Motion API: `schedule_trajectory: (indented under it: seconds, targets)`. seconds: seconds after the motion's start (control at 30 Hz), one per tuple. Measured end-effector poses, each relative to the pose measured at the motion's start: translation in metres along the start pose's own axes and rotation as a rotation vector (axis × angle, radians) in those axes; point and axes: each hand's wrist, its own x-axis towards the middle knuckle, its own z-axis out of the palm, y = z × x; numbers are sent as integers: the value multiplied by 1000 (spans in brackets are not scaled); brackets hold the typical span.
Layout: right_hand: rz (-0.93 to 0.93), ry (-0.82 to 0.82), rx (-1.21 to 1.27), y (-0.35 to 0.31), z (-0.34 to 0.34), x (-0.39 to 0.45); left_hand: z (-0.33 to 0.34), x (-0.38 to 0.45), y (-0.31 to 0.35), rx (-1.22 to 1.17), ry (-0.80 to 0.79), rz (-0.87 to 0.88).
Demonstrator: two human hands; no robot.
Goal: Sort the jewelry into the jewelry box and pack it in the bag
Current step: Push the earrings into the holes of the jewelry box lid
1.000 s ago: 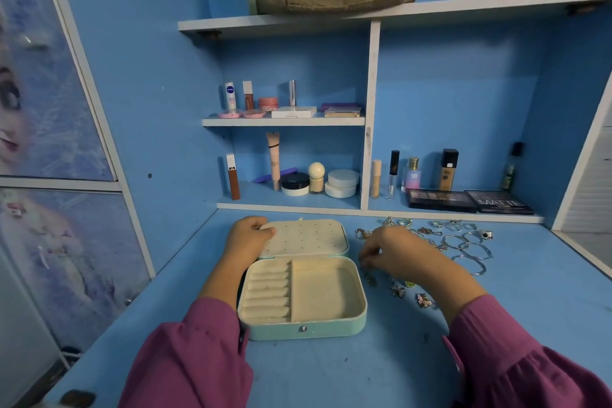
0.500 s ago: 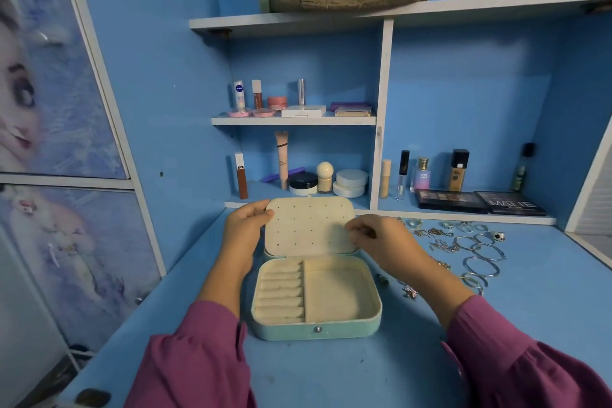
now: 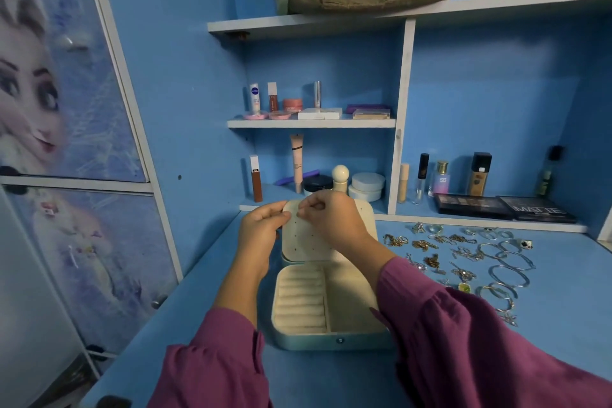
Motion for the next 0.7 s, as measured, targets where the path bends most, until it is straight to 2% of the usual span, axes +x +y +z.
schedule_trajectory:
  seconds: [0.13,0.3,0.4,0.57,0.7]
  targets:
    - [22,34,-42,2,12,5,0,1,0,4,3,-7]
    - [-32,176,-253,8,25,1,1,-1,2,-9,8,-3]
    - [-27,206,-322,6,26,1,1,-2,4,-10,9,13]
    - [-19,188,-316,1,26,1,4,-6,6,18,24,75]
    - [-25,132,-188,-1,11,-5,6,-6,7,44,55,93]
